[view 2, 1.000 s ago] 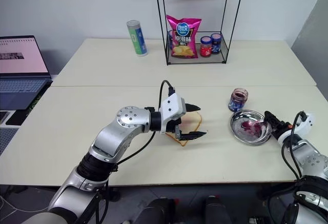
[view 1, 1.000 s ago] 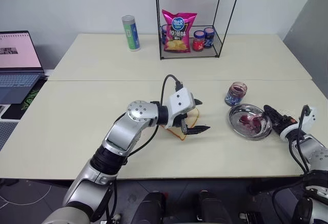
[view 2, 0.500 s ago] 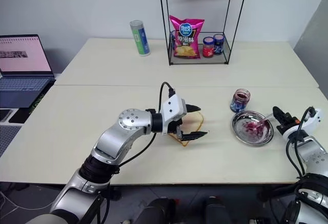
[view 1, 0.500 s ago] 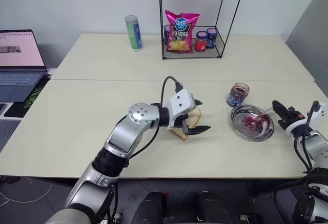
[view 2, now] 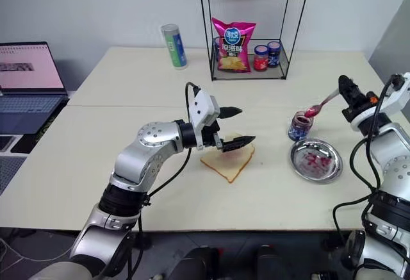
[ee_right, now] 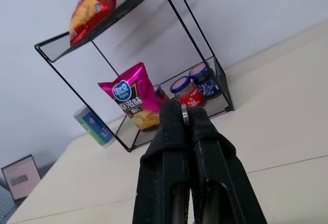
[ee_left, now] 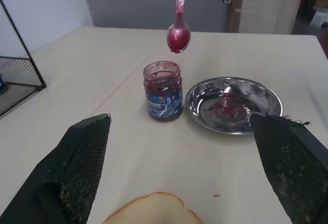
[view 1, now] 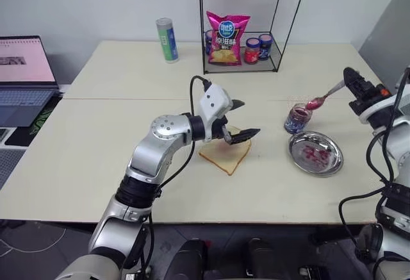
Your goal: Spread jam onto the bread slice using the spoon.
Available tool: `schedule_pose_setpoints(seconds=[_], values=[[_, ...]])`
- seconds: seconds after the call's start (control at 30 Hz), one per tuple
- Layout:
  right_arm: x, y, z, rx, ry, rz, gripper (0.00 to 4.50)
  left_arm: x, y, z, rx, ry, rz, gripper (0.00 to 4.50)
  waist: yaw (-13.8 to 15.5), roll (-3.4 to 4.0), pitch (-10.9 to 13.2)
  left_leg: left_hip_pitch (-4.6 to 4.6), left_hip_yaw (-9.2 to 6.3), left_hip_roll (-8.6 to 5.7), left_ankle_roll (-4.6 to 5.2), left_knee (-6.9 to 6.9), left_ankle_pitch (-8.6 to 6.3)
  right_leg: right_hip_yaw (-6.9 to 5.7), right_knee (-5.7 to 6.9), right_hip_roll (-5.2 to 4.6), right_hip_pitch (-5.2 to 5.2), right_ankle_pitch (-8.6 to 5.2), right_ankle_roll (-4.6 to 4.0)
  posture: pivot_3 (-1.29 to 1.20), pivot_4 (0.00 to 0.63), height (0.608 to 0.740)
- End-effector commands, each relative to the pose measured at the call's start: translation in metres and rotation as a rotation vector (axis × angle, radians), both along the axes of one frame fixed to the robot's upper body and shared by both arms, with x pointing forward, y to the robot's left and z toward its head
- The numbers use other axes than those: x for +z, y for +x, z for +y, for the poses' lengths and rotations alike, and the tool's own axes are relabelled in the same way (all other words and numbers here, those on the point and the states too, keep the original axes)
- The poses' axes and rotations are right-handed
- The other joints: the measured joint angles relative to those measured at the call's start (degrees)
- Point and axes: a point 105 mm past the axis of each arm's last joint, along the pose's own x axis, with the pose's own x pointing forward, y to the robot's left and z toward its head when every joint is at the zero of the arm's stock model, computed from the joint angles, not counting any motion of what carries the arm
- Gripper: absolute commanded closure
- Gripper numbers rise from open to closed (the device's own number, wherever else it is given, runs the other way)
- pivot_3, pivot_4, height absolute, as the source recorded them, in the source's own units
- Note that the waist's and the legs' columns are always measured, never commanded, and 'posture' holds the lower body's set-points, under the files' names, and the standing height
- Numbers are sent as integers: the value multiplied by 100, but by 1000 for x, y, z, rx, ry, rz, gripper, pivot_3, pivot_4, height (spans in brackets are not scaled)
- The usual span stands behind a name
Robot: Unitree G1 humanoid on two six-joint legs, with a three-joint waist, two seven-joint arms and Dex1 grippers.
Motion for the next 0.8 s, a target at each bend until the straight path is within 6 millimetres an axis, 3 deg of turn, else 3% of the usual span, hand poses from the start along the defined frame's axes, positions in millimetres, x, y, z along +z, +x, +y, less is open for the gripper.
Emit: schedule_pose_setpoints(seconds=[0.03,0.2,0.67,0.8], values=[[17,12,11,-15,-128,-67,4469,15,-6,-11,-39,-39,-37,0,-14,-1,0,1,6,0,1,1,0,0,0,0,-1,2,2,0,150,740],[8,24,9,-56,-237,-66,4469,14,-5,-9,-28,-30,-40,0,-24,-1,1,3,1,5,2,2,-1,0,3,1,0,0,3,0,150,740],[-9,35,34,-24,-529,-118,4469,13,-5,0,0,-16,-48,0,-31,-1,1,3,5,4,1,0,-1,0,3,3,-4,4,-2,0,150,740],[-20,40,31,-46,-539,-98,4469,14,-4,3,8,-4,-57,0,-31,-1,1,4,4,3,1,0,-1,0,3,3,-3,4,-2,0,150,740]])
